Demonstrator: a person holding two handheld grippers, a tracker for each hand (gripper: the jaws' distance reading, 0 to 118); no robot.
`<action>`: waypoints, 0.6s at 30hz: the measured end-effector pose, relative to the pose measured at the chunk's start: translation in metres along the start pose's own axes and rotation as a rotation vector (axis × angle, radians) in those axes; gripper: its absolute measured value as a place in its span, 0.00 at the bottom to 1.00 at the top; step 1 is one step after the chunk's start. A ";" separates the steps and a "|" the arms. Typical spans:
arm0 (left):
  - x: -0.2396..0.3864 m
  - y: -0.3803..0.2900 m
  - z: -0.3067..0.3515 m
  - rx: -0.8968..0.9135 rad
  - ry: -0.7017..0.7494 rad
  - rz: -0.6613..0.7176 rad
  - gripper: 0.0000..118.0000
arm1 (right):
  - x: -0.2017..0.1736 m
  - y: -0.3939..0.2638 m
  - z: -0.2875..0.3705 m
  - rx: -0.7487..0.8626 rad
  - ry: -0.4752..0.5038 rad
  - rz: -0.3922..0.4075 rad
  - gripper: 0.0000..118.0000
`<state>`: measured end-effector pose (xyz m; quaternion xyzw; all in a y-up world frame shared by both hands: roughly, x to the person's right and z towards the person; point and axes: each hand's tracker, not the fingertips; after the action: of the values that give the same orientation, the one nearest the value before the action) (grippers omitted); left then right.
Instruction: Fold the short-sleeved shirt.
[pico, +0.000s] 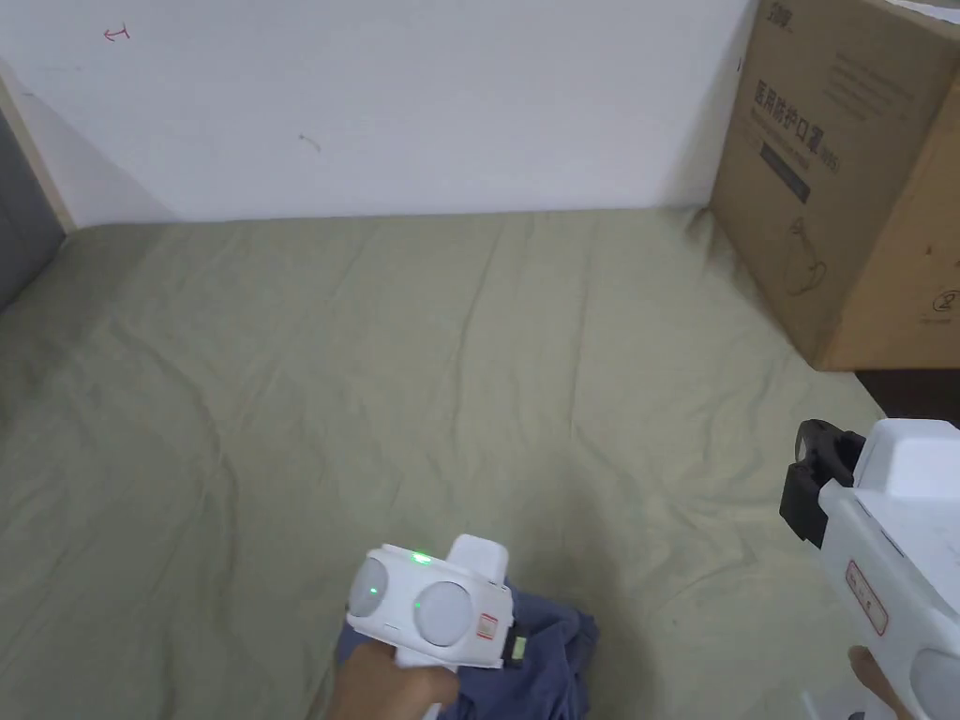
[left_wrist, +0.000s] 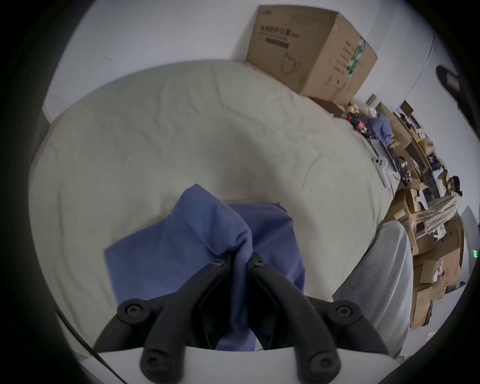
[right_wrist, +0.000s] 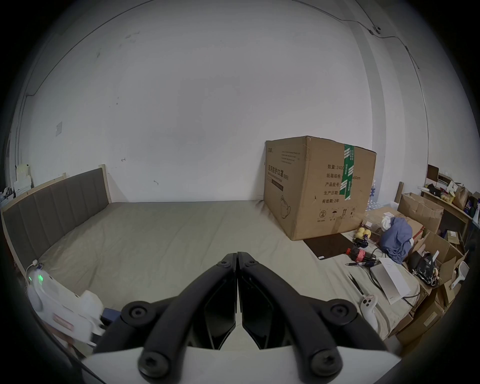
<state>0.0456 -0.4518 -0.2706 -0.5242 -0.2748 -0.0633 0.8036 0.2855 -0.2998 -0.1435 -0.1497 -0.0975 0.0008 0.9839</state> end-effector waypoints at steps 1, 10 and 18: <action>0.007 -0.002 -0.010 -0.018 0.008 -0.004 0.08 | 0.002 -0.001 0.000 -0.003 -0.003 0.000 0.00; 0.018 -0.013 -0.036 -0.057 0.034 0.006 0.10 | -0.006 0.004 0.009 -0.012 -0.018 0.003 0.00; -0.007 -0.003 0.054 0.257 -0.130 0.122 0.85 | -0.011 0.010 0.009 -0.004 -0.012 0.000 0.00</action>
<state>0.0182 -0.4075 -0.2554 -0.4355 -0.2999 0.0553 0.8470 0.2730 -0.2879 -0.1405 -0.1516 -0.1033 0.0013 0.9830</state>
